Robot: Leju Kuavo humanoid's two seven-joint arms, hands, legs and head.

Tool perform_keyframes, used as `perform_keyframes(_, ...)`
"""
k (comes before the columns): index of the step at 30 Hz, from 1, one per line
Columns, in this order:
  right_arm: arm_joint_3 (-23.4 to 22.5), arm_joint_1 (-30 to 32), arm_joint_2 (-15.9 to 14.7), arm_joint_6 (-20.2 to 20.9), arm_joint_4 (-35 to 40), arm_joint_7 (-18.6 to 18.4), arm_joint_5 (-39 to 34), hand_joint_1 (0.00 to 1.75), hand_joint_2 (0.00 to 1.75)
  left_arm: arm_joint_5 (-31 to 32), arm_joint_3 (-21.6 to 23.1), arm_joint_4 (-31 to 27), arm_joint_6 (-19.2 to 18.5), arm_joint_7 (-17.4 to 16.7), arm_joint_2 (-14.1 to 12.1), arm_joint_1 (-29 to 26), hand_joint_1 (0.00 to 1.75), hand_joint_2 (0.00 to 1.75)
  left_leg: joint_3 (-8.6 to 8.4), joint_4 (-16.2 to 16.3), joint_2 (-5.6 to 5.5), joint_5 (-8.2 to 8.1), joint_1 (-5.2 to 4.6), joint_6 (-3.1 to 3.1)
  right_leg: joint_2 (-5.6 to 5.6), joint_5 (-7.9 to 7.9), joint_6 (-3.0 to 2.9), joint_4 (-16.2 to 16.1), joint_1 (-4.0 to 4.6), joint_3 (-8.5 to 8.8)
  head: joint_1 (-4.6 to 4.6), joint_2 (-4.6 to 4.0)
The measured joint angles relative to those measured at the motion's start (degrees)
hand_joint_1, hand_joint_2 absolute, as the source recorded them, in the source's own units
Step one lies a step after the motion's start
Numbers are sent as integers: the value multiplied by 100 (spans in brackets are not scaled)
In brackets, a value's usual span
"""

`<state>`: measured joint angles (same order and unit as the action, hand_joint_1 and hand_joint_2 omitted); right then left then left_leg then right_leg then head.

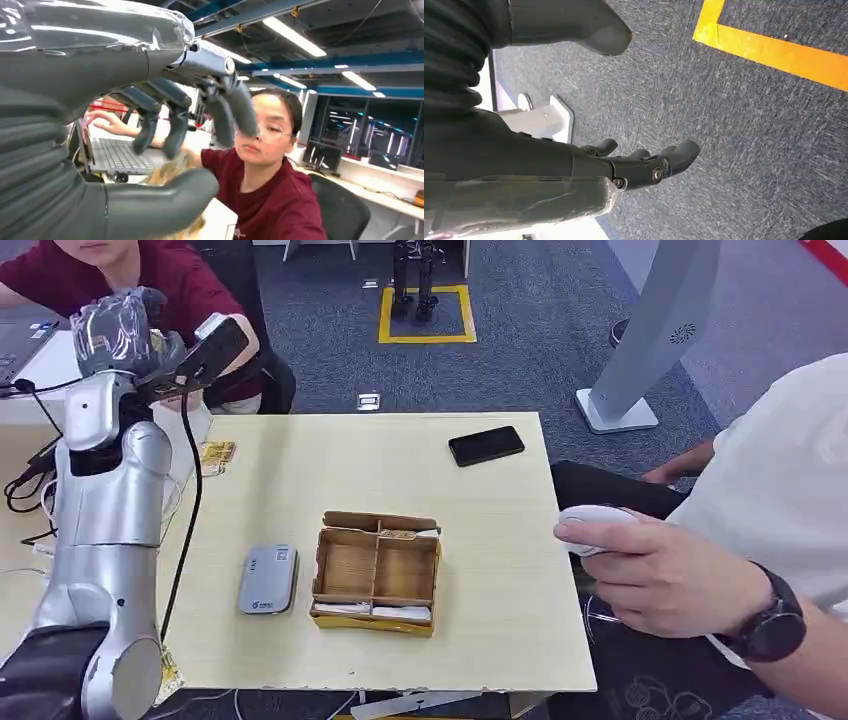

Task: Pass the card to the sensor for recognition and then transmit it.

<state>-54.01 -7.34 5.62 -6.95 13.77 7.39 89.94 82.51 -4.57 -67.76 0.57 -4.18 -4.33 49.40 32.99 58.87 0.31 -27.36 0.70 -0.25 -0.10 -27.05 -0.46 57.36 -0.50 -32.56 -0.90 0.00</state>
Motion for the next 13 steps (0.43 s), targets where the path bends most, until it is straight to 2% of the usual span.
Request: perform_keyframes(13,0,4,2,0,2,-28,-9,0,175,234,-212,2,55,186,190,-3,0,175,0,0,-1,0,2,0,0,0,0,0,-1,-1,0,0)
